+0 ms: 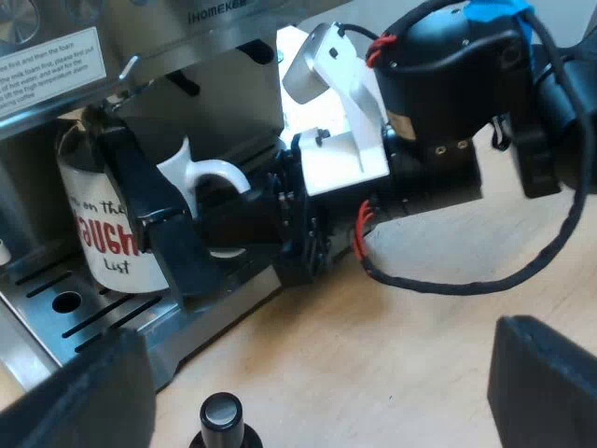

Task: Remove mug from coffee machine

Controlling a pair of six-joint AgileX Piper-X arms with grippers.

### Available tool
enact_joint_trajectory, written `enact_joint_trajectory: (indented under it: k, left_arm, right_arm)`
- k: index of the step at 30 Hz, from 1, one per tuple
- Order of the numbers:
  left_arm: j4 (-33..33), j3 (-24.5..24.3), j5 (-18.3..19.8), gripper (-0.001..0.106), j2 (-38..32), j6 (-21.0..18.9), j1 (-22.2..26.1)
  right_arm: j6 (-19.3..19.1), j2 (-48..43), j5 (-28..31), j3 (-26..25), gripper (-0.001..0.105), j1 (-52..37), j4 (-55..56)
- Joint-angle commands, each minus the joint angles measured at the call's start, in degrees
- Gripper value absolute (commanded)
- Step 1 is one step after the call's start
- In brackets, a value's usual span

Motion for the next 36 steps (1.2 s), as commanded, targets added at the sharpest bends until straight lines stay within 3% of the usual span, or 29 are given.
enact_joint_trajectory:
  k: [1,17,23,36]
  left_arm:
    - [-0.86,0.17,0.44,0.087,0.05,0.29,-0.28]
    - [-0.86,0.17,0.44,0.087,0.05,0.29,-0.28]
    - [-0.86,0.17,0.44,0.087,0.05,0.29,-0.28]
    - [-0.86,0.17,0.44,0.087,0.05,0.29,-0.28]
  right_arm:
    - [-0.19,-2.26,-0.62,-0.19,0.0,0.12,5.21]
    - [-0.19,-11.08,1.5,1.04,0.0,0.12,22.82]
    - [-0.19,-16.35,1.5,5.12,0.0,0.12,23.57]
    - [-0.19,-32.08,8.4,15.49,0.0,0.12,23.57]
